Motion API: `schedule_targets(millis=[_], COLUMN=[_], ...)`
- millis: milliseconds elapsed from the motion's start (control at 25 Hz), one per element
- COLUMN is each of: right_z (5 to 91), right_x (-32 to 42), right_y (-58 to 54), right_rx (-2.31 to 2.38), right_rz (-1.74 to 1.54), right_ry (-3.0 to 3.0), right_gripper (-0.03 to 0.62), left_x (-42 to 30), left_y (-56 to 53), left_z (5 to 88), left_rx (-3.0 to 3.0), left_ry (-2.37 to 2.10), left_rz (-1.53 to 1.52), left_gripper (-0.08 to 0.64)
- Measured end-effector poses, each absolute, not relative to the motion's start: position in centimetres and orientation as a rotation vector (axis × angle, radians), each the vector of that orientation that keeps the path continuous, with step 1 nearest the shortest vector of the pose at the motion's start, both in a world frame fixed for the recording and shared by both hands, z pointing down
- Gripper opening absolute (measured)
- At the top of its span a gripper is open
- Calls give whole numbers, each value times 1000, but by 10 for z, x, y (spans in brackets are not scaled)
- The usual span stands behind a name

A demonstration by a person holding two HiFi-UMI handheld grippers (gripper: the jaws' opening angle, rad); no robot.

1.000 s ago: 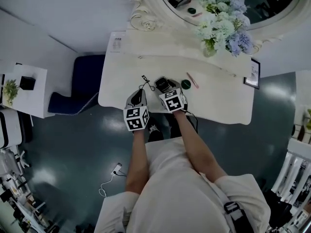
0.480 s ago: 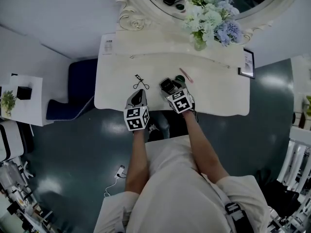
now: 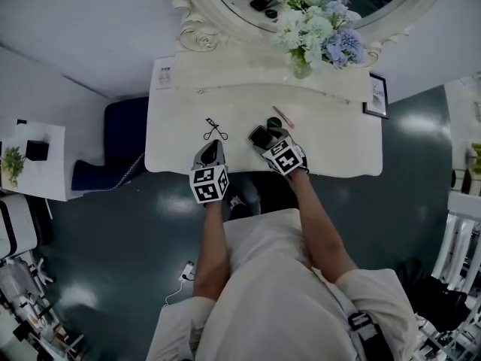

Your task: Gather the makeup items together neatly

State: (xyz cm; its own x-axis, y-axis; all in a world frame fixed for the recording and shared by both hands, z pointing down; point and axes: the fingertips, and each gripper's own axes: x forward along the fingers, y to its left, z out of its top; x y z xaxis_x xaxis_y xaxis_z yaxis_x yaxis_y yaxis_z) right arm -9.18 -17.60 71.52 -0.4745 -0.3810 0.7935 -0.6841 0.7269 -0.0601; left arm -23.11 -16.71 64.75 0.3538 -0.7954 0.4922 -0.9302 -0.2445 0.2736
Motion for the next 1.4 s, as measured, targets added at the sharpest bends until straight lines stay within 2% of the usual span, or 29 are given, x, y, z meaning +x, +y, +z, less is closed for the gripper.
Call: schedule_targets(millis=[360,720,1040,1120,1200,1400], right_z=[698,666,679,683,689,701], right_x=[-103,-200,-259,-264,-268,-275], right_y=[-182,-196,-211,-219,-225,-240], right_rx=[835,855,865,863,863,850], right_rz=[446,472,436,423,423,399], right_ry=[-2135,-2300,-2296,-2277,-2256,-2197], right_gripper=[305,304,302,278,202,175], left_x=[-242,-268,-308,-321,-335,-364], left_y=[-160,-145,-133,-130,-127,-120], left_z=[642,642,644,646,648,654], left_rx=[2088,2050,1986,1959,1930,1863], left_ry=[-1523,-1567,-1633,-1655,-1677,-1717], left_rz=[312,298,290,288,283,260], left_gripper=[15,15,15,15,15,15])
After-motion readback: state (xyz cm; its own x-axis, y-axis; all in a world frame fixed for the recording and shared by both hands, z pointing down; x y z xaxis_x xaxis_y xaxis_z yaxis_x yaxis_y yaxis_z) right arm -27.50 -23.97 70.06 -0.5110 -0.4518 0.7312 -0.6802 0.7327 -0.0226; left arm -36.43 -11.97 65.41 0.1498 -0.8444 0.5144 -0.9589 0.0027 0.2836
